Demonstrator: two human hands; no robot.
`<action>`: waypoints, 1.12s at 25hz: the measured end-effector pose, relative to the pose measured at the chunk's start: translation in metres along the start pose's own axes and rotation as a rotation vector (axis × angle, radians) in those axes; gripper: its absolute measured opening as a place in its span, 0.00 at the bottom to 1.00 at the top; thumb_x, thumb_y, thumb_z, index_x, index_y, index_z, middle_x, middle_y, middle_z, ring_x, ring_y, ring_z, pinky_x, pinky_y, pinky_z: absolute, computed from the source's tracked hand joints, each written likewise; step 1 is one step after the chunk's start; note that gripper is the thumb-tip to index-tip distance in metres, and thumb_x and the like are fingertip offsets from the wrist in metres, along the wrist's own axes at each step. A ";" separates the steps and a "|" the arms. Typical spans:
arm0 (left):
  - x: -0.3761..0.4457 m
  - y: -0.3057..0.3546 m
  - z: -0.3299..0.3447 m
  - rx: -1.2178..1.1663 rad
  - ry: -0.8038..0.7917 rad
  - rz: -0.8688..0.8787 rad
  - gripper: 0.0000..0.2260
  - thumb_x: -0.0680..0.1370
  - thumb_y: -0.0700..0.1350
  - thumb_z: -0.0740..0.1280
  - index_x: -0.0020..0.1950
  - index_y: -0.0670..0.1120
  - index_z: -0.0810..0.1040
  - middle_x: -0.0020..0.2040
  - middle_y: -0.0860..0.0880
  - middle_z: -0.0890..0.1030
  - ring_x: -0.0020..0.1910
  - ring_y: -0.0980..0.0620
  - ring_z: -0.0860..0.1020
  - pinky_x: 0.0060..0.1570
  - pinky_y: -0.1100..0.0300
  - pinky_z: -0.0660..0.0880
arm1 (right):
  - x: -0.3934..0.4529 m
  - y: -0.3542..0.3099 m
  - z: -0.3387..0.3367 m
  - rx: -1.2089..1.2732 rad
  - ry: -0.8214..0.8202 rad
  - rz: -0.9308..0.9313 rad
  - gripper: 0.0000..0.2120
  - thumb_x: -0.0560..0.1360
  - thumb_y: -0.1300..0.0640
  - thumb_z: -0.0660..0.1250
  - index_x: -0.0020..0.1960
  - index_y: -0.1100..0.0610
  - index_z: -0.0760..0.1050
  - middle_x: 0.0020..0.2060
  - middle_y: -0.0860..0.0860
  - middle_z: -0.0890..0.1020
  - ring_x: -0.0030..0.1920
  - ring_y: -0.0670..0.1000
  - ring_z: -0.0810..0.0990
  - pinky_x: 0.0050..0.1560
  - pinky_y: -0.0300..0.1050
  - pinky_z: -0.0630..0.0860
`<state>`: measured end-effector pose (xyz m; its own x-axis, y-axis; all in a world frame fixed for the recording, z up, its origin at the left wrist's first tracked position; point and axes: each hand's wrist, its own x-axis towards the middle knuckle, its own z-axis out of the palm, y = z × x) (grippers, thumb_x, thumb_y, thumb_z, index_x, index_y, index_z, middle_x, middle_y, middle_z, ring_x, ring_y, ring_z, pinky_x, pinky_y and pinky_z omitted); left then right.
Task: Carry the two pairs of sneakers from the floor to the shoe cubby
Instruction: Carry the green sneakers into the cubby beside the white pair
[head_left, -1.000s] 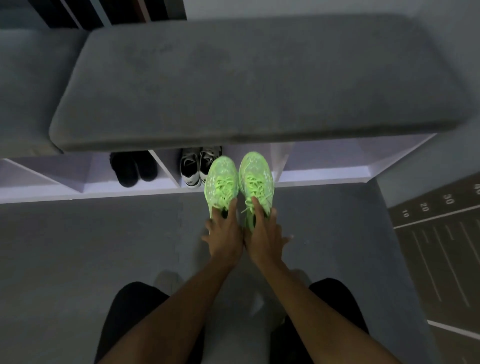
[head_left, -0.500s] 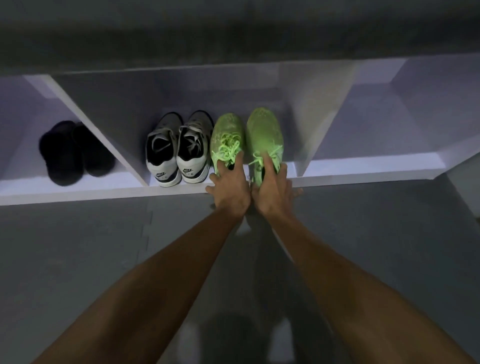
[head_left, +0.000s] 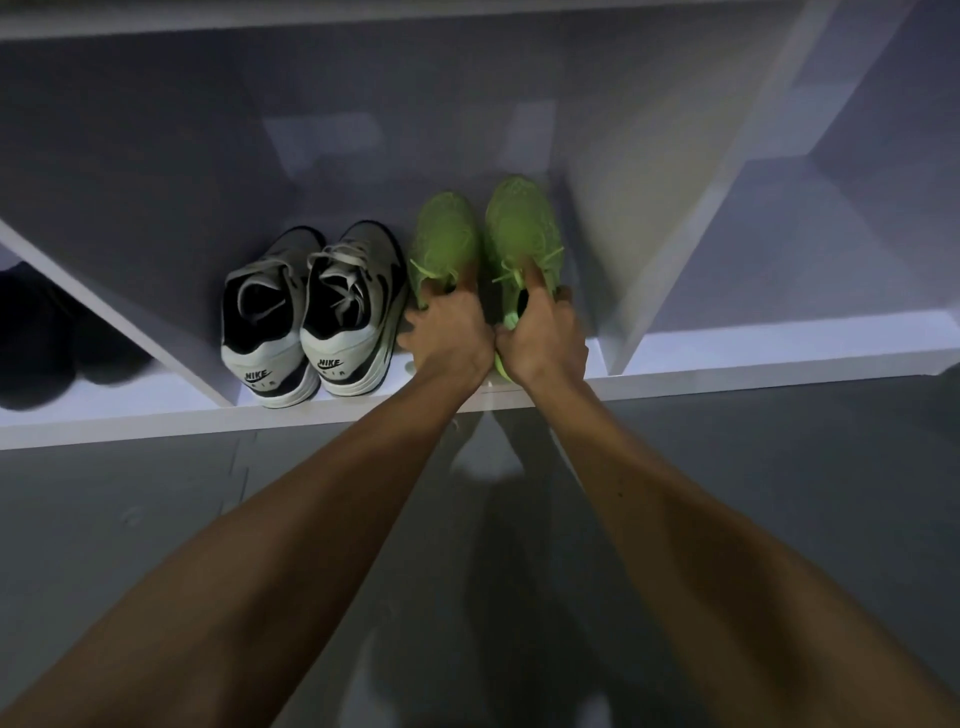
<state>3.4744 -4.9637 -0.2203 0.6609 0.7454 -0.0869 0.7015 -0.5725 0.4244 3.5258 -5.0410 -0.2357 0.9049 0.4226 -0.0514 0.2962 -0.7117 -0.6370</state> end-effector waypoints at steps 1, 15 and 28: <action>0.002 -0.001 0.001 0.003 0.000 0.004 0.32 0.76 0.50 0.70 0.74 0.60 0.57 0.70 0.37 0.67 0.65 0.30 0.69 0.58 0.35 0.68 | 0.001 0.001 0.000 0.001 0.001 0.001 0.39 0.75 0.47 0.71 0.78 0.34 0.51 0.70 0.60 0.68 0.63 0.66 0.75 0.60 0.59 0.74; 0.003 -0.006 -0.008 0.106 -0.145 0.078 0.40 0.73 0.48 0.74 0.75 0.65 0.52 0.76 0.38 0.60 0.68 0.28 0.67 0.55 0.36 0.74 | 0.000 0.003 -0.013 -0.106 -0.184 -0.055 0.49 0.71 0.48 0.76 0.79 0.33 0.46 0.75 0.58 0.62 0.66 0.67 0.74 0.63 0.60 0.75; -0.007 -0.016 -0.016 0.130 -0.152 0.174 0.43 0.74 0.48 0.72 0.77 0.65 0.45 0.77 0.39 0.59 0.68 0.29 0.67 0.60 0.36 0.72 | -0.005 -0.004 -0.022 -0.247 -0.254 -0.181 0.37 0.71 0.48 0.73 0.75 0.41 0.61 0.72 0.58 0.65 0.68 0.68 0.69 0.66 0.66 0.71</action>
<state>3.4546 -4.9544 -0.2119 0.8004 0.5773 -0.1615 0.5954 -0.7343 0.3261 3.5270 -5.0531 -0.2160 0.7364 0.6565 -0.1635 0.5363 -0.7138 -0.4503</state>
